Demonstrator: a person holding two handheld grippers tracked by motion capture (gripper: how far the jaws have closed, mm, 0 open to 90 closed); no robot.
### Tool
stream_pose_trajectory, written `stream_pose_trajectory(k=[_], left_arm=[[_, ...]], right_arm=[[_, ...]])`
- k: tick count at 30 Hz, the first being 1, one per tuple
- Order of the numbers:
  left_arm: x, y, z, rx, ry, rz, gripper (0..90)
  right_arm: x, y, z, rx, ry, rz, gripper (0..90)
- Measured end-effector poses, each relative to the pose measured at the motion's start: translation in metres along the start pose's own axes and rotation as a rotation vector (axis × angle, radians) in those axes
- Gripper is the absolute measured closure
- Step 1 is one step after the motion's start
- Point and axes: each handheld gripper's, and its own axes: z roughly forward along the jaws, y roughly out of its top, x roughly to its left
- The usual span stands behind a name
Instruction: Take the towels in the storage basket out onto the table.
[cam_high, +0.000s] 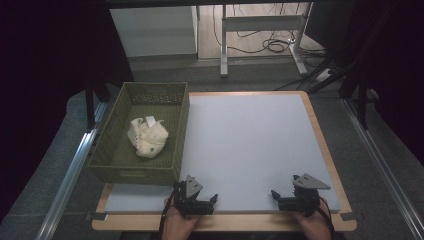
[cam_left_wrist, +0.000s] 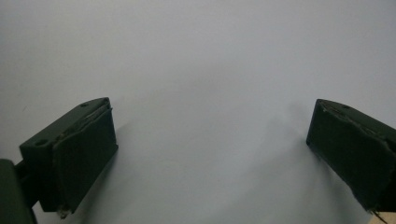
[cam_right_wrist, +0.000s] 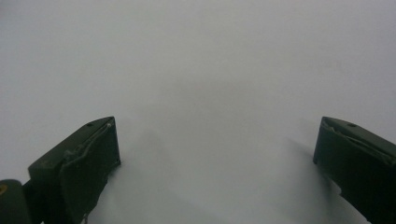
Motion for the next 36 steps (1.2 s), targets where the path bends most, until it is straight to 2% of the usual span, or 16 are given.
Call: stream_pose_trajectory(k=[8, 12, 15, 26, 31, 36], left_arm=[[0.001, 0.001, 0.002, 0.000, -0.007, 0.001, 0.7], [-0.004, 0.003, 0.004, 0.002, 0.029, -0.028, 0.1], [-0.005, 0.003, 0.004, 0.000, 0.035, -0.031, 0.4], [-0.002, 0.004, 0.002, 0.015, 0.010, -0.019, 1.1], [0.001, 0.008, 0.000, 0.044, -0.004, -0.009, 3.1], [0.002, 0.013, -0.004, 0.038, -0.036, 0.003, 4.6]], right_arm=[[0.000, -0.001, -0.001, -0.002, 0.002, -0.005, 0.4], [0.001, -0.001, -0.001, -0.001, 0.001, -0.006, 0.6], [0.001, -0.001, -0.001, -0.001, 0.002, -0.006, 0.6], [0.000, -0.001, -0.001, 0.002, 0.007, -0.006, 0.5], [0.000, -0.001, -0.001, 0.001, 0.007, -0.007, 0.5], [0.000, -0.001, -0.001, 0.001, 0.007, -0.007, 0.5]])
